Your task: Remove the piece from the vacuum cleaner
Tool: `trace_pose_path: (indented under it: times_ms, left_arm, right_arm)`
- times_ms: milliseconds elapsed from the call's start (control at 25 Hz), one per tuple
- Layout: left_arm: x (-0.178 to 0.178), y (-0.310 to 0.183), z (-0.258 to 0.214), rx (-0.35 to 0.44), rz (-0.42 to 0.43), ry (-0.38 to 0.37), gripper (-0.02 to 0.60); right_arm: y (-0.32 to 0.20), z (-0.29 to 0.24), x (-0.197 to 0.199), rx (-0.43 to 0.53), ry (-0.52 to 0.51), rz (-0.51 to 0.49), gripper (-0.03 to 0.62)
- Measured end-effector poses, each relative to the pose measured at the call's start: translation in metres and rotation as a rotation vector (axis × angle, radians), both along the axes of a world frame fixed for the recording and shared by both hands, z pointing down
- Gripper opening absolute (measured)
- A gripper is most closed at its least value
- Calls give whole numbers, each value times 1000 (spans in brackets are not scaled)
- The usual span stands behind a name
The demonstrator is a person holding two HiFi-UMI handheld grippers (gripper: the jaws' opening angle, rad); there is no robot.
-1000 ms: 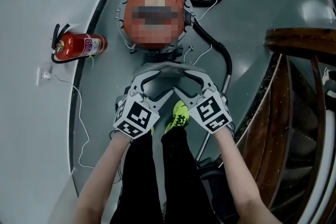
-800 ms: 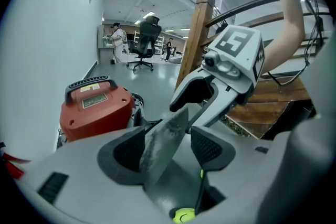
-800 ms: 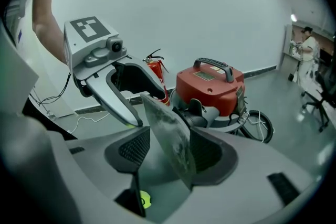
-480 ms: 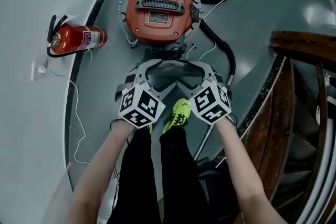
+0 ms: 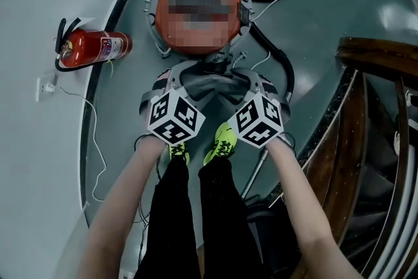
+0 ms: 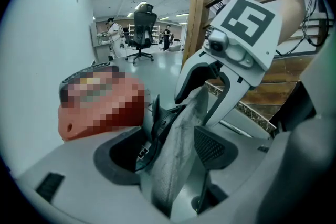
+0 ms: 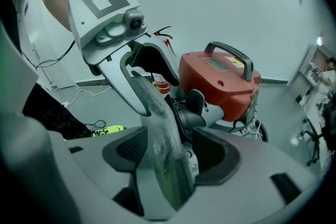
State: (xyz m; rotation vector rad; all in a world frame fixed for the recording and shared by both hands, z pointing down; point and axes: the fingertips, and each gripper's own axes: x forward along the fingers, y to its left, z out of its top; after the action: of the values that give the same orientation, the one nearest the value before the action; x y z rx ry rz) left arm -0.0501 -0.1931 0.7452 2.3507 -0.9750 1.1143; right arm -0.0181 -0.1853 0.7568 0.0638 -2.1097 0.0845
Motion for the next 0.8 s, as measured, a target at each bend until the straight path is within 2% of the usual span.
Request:
trace_pose_path:
  times_ms: [240,640,800]
  left_arm:
    - [3,1,16,-22,66,-32,313]
    - [11,1,22,-17,154,-22,311]
    - [14,3,24,-42,181,-11,297]
  right_arm:
    - [3,13,1,-14,43,-50,265]
    - [-1,22,-2,1,53,-95,264]
    - [1,24,-3,-17,59,-122,254]
